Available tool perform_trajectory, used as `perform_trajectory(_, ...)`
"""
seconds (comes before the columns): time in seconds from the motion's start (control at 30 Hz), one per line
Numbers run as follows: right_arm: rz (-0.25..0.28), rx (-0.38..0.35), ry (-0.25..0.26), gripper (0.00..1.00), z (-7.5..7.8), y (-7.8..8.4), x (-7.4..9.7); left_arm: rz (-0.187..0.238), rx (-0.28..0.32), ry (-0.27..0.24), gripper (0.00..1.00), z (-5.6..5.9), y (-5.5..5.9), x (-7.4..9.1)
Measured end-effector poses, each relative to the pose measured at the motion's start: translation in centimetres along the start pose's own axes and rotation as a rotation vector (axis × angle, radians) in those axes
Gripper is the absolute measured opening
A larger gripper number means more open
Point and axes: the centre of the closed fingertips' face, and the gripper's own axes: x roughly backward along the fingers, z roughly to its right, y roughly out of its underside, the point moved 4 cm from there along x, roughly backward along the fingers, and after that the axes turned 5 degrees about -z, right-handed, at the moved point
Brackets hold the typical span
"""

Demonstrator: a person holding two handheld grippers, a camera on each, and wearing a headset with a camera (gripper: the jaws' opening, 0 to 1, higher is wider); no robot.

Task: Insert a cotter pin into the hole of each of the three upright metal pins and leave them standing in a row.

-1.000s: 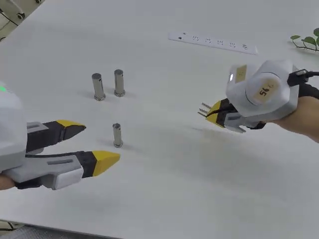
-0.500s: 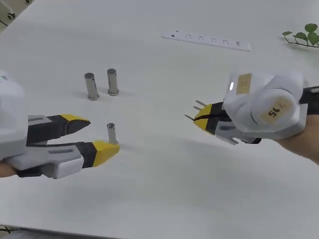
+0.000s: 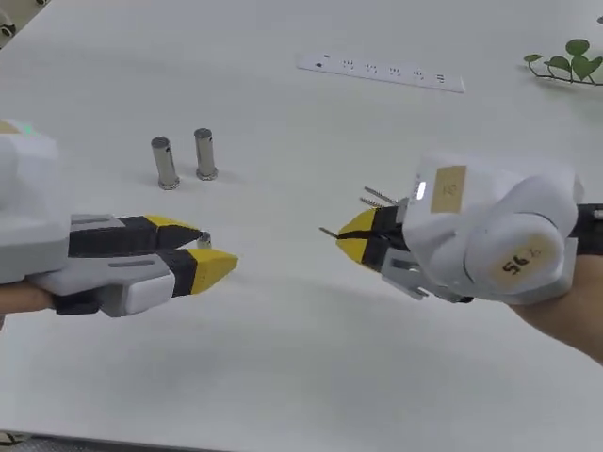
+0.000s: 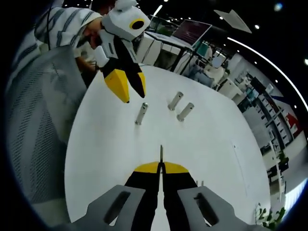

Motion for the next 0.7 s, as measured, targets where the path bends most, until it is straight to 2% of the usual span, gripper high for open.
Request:
perform_trajectory(0.2,0.019,-0.019,0.016,0.02,-0.3,-0.5,0.2,-0.023,-0.006,0.04,0.28,0.8,-0.4,-1.0)
perform_trajectory(0.4,0.025,-0.008,0.027,0.02,-0.6,-0.9,0.3,-0.035,-0.013,0.107,0.2,2.1,-1.0,-2.0)
perform_trajectory(0.47,0.025,-0.003,0.027,0.02,-0.7,-1.0,0.3,-0.026,-0.012,0.117,0.16,2.3,-1.3,-2.3)
perform_trajectory(0.57,0.027,0.016,0.042,0.02,-0.7,-1.3,0.4,-0.014,-0.006,0.137,0.16,2.7,-1.9,-2.6)
perform_trajectory(0.63,0.033,0.021,0.046,0.02,-0.8,-1.5,0.4,0.012,0.009,0.157,0.16,2.9,-2.4,-2.7)
perform_trajectory(0.7,0.039,0.017,0.046,0.02,-0.8,-1.7,0.4,0.013,0.015,0.166,0.16,3.1,-2.7,-2.9)
